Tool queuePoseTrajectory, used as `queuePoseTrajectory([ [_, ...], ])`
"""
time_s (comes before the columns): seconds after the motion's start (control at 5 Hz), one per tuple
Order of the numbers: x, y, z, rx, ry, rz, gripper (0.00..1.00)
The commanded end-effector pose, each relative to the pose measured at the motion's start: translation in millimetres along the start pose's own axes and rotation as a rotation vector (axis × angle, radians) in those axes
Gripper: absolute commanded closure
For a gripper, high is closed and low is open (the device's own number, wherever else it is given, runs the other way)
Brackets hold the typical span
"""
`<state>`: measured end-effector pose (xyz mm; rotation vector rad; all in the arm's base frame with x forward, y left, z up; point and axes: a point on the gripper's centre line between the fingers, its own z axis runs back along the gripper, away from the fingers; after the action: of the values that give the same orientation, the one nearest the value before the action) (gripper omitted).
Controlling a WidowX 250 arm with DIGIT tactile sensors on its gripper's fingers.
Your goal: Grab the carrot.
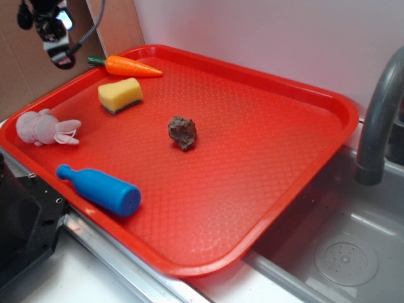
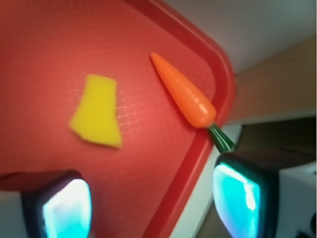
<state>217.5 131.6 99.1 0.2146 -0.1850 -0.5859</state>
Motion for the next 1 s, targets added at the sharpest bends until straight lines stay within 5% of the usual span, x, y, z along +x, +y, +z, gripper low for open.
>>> queuePoseTrajectory([
  [0.0,16,46,-24,0.029,-0.006,-0.061,0.00],
  [0.2,26,56,-34,-0.027,-0.034,-0.161,0.00],
  [0.8,46,59,-78,0.015,-0.092,-0.416,0.00],
])
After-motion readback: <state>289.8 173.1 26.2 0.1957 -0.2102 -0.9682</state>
